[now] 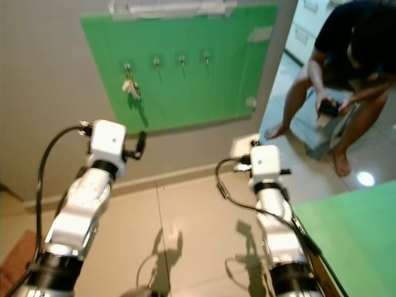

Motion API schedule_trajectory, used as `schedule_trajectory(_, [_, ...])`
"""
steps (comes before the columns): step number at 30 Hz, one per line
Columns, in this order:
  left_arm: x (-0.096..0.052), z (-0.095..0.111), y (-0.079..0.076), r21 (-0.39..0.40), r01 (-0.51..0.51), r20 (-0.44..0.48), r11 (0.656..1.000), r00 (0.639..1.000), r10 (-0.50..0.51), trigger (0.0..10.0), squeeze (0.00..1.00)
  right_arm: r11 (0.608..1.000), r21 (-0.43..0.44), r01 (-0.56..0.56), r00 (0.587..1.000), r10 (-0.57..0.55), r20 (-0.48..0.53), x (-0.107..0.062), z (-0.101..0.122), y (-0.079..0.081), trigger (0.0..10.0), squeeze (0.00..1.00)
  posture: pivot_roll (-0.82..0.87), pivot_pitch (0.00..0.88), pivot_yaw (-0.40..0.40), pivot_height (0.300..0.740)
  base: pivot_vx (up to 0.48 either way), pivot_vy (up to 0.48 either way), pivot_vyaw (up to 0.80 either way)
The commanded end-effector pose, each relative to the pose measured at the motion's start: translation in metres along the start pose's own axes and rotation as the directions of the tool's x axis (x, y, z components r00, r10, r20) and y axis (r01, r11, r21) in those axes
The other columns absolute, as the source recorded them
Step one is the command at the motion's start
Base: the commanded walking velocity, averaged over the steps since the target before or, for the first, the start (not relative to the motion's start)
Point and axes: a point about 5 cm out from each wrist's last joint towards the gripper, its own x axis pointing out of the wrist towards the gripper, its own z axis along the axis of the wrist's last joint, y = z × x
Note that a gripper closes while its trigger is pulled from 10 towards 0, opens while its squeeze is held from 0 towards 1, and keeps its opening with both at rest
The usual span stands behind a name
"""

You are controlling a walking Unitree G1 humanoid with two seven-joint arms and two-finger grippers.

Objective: Setting the table

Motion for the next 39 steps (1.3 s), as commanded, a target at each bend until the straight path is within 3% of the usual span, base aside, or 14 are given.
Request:
schedule_trajectory(1, [0.000,0.000,0.014,0.028,-0.035,0.004,0.999,0.999,0.035,10.0,0.00,0.999,0.016,-0.036,0.999,0.036,0.033,0.003,0.008,0.013,10.0,0.00,-0.04,0.051,0.020,0.740,0.465,0.000,0.00])
schedule_trajectory(10, [0.000,0.000,0.014,0.019,-0.039,0.006,0.999,0.999,0.039,10.0,0.00,0.999,0.018,-0.042,0.999,0.041,0.034,0.004,0.008,0.014,10.0,0.00,-0.05,0.057,0.024,0.740,0.465,0.000,0.00])
schedule_trajectory(20, [-0.002,0.000,0.016,-0.010,-0.057,0.005,0.998,0.998,0.057,10.0,0.00,0.997,0.014,-0.073,0.995,0.072,0.076,0.012,0.023,0.018,10.0,0.00,-0.04,0.065,0.025,0.740,0.411,0.148,0.00])
schedule_trajectory(25, [-0.004,0.001,0.015,0.030,-0.057,0.012,0.998,0.998,0.056,10.0,0.00,0.997,-0.004,-0.081,0.994,0.081,0.075,0.013,0.023,0.018,10.0,0.00,-0.03,0.072,0.019,0.740,0.316,0.118,0.77])
schedule_trajectory(31, [-0.004,0.001,0.015,0.017,-0.049,0.009,0.999,0.999,0.048,10.0,0.00,0.997,0.001,-0.080,0.994,0.080,0.073,0.012,0.022,0.019,10.0,0.00,-0.04,0.074,0.020,0.740,0.000,0.000,0.75])
schedule_trajectory(39, [-0.005,0.002,0.013,0.029,-0.037,0.016,0.999,0.999,0.037,10.0,0.00,0.997,-0.004,-0.081,0.995,0.081,0.066,0.009,0.021,0.021,10.0,0.00,-0.04,0.081,0.027,0.740,0.000,-0.457,0.74])
